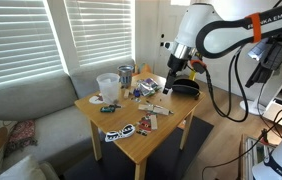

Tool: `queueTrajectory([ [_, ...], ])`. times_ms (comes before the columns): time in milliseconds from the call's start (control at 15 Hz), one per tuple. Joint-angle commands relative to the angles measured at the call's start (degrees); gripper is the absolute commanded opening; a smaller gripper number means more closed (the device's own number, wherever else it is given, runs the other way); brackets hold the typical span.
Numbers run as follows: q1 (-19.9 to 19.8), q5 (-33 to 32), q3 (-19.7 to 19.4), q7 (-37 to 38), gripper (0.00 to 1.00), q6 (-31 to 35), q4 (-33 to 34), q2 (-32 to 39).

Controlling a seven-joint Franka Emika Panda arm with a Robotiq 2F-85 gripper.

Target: Put one wooden block in the clear cup

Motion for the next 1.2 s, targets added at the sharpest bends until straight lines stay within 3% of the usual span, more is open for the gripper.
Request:
queueTrajectory([
  [0,-0.35,0.74,0.18,-1.14,1.0,0.3,0.14,0.35],
  [200,-0.38,1.13,-0.23,-2.25,1.0,0.4,0.17,0.37],
  [333,0.38,2.09,0.43,-2.11,1.0,4.1,2.32,3.85],
  [467,0.03,-2.64,2.54,1.21,1.0,7.08,5.34,8.26],
  [600,0.62,-2.71,3.74,1.86,1.0,8.48,8.6,12.26],
  [1133,0.79,-0.25,6.07,-1.31,1.0,5.42,18.21,24.66],
])
